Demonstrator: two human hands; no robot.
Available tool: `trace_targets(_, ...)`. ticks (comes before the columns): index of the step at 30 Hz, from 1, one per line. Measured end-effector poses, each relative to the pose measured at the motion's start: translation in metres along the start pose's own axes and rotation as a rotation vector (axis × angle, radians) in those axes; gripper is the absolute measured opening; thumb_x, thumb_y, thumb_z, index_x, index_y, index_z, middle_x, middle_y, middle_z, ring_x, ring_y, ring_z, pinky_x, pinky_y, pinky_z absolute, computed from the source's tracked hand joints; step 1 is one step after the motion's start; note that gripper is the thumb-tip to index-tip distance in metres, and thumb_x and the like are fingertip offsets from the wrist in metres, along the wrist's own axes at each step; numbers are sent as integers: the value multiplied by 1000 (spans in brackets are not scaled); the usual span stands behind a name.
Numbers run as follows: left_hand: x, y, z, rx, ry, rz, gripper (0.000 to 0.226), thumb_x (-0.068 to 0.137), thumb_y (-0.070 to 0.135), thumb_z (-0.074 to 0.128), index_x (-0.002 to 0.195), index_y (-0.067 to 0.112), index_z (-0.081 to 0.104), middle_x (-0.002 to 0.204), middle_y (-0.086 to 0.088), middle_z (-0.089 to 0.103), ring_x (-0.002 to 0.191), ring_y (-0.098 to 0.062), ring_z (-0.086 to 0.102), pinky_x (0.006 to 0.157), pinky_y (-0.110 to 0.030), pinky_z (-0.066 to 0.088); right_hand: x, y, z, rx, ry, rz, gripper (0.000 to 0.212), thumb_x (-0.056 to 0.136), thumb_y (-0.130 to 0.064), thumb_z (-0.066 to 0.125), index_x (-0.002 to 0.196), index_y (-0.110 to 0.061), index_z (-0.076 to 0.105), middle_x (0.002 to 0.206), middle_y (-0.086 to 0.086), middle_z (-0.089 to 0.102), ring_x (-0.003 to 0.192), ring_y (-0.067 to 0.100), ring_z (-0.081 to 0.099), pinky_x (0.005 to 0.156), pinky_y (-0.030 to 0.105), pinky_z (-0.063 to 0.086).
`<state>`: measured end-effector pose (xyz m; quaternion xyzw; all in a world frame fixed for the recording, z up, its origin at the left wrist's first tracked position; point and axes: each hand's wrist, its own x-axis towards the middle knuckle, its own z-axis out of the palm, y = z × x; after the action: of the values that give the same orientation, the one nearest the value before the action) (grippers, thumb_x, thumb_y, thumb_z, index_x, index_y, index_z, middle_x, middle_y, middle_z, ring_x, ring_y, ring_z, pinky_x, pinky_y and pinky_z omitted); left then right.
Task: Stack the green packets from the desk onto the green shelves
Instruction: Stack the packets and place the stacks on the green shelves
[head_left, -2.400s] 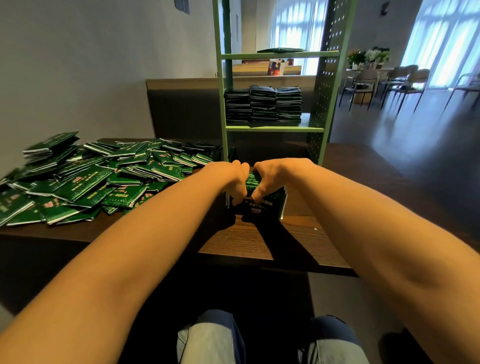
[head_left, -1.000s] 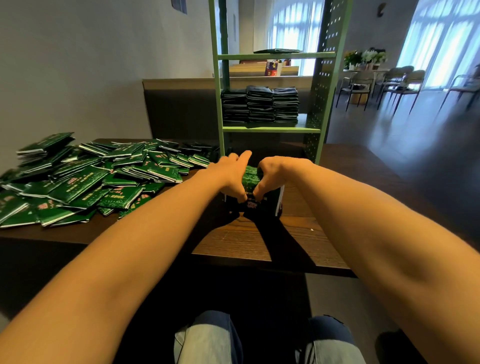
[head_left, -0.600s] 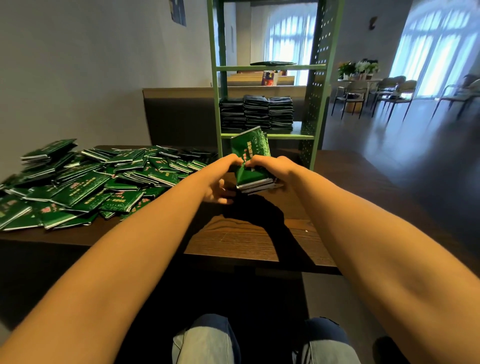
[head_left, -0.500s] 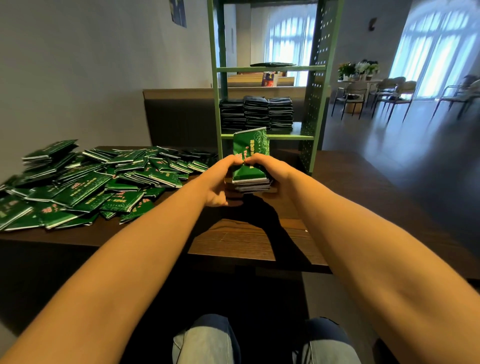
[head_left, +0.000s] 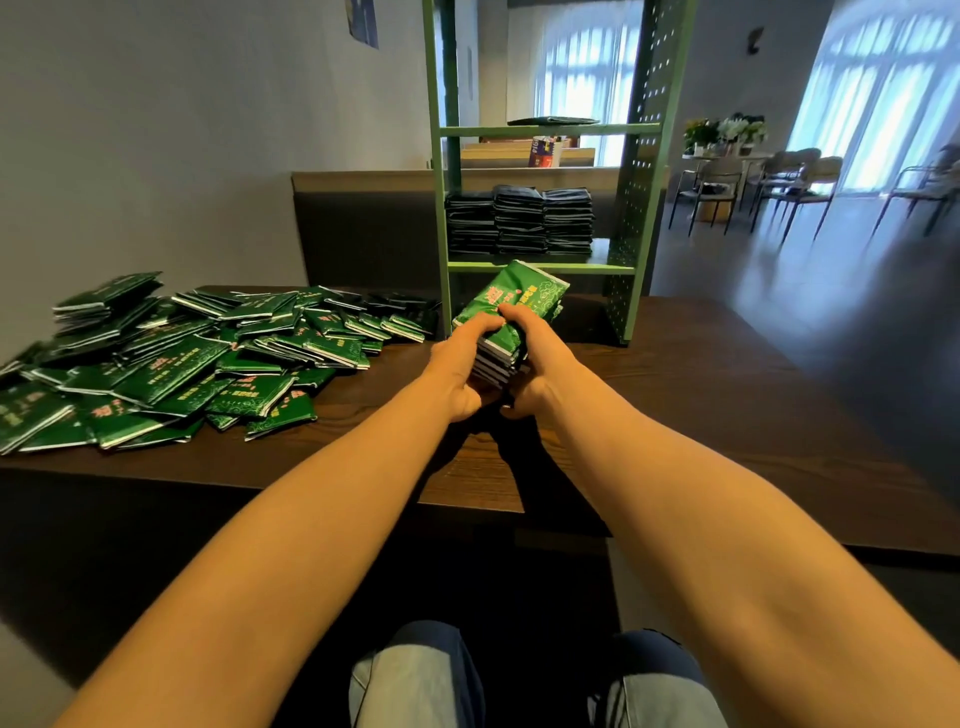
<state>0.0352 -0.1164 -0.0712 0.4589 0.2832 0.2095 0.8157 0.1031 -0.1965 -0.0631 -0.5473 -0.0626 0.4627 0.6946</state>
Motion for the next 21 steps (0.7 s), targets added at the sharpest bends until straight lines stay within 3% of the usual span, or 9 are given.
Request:
trace_targets(2, 5, -1, 0, -46, 78, 65, 91, 45, 32, 86, 129, 17, 55, 125, -22, 61, 101, -39, 66, 70, -49, 58, 2, -1, 2, 34, -8, 12, 42, 89, -49, 72, 96, -8, 68, 82, 12, 73, 90, 28, 64, 81, 40, 47)
trace_targets(4, 12, -2, 0, -61, 144, 136, 101, 37, 35, 85, 131, 26, 47, 127, -19, 58, 107, -39, 63, 81, -55, 56, 8, -1, 4, 28, 2, 8, 47, 84, -53, 77, 101, -10, 69, 90, 12, 74, 99, 29, 65, 104, 43, 43)
trace_targets(5, 12, -1, 0, -63, 163, 164, 102, 37, 37, 84, 130, 29, 44, 126, -17, 56, 108, -38, 62, 86, -57, 54, 9, -1, 5, 12, 7, 2, 51, 82, -55, 78, 106, -12, 70, 97, 12, 74, 101, 29, 65, 109, 45, 41)
trace_targets(8, 17, 7, -6, -42, 162, 204, 100, 38, 35, 84, 130, 27, 44, 125, -18, 57, 105, -39, 64, 85, -59, 54, 8, -6, 5, -7, 17, -15, 64, 79, -61, 78, 120, -13, 67, 112, 12, 71, 105, 30, 64, 100, 47, 46)
trace_targets(11, 24, 16, -18, 18, 111, 188, 95, 41, 32, 83, 130, 17, 53, 126, -21, 61, 103, -39, 67, 77, -55, 58, 6, -17, -5, 69, 65, -105, 61, 83, -56, 75, 126, -13, 64, 110, 12, 68, 97, 29, 66, 70, 39, 56)
trace_targets(13, 22, 24, -22, 89, 77, 163, 93, 42, 33, 82, 128, 13, 55, 127, -22, 61, 107, -39, 66, 83, -60, 55, 7, -26, -11, 73, 83, -147, 52, 86, -47, 75, 122, -11, 64, 106, 12, 68, 93, 27, 68, 58, 33, 60)
trace_targets(15, 23, 33, -25, 119, 44, 140, 90, 44, 34, 81, 128, 12, 57, 128, -23, 61, 110, -40, 65, 89, -63, 51, 7, -31, -12, 17, 90, -155, 46, 86, -43, 74, 119, -12, 63, 108, 11, 67, 95, 25, 67, 60, 30, 59)
trace_targets(17, 21, 43, -20, 147, 22, 98, 83, 51, 35, 78, 128, 13, 58, 127, -21, 63, 107, -38, 66, 87, -57, 54, 8, -38, -10, -39, 97, -168, 51, 85, -43, 73, 125, -13, 62, 113, 11, 66, 100, 24, 63, 68, 33, 56)
trace_targets(21, 18, 70, -2, 243, -71, 80, 28, 85, 31, 59, 105, 13, 63, 95, -12, 68, 80, -26, 66, 67, -32, 56, 9, -60, -3, -51, 54, -220, 31, 93, -38, 66, 112, -13, 62, 102, 10, 65, 94, 23, 60, 68, 37, 53)
